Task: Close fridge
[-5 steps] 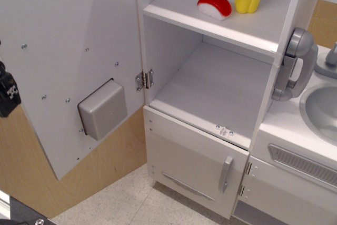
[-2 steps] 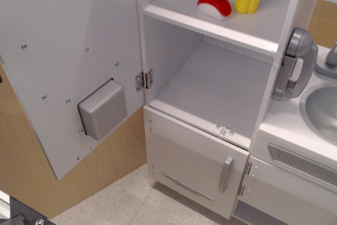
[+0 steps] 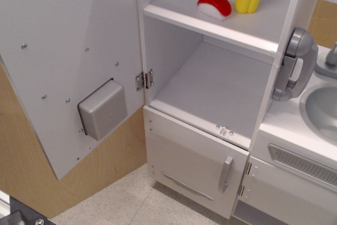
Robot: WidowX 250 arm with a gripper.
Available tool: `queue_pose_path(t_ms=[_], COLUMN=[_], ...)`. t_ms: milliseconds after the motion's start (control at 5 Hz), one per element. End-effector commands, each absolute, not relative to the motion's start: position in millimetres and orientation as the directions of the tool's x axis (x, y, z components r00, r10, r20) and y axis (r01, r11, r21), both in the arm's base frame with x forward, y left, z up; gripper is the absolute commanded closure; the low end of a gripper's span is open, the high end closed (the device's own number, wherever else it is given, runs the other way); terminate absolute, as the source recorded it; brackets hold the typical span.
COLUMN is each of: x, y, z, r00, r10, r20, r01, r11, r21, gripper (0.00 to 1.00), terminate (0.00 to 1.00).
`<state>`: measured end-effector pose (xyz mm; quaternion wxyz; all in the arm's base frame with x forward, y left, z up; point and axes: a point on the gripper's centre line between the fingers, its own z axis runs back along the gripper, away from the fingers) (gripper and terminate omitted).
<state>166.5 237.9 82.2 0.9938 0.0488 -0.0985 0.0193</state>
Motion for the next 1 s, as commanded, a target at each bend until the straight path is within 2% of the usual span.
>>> queue_pose_path(t_ms=[0,200,400,600,800], x=[187,201,206,200,187], y=[253,260,251,235,213], z=[99,102,97,94,91], r00=[0.978,0.984,0.988,0.996,0.994], r10=[0.098,0.138,0.118,0.023,-0.107], r20=[0.184,0.116,0.097,0.089,0.032], r01=[-0.123,-0.150,-0.129,-0.035,0.101], r11=[0.984,0.983,0.985,0.990,0.984], r21=[0.126,0.106,0.118,0.136,0.149], gripper=[0.00,0.00,0.00,0.00,0.00], terminate=[0.00,0.00,0.00,0.00,0.00])
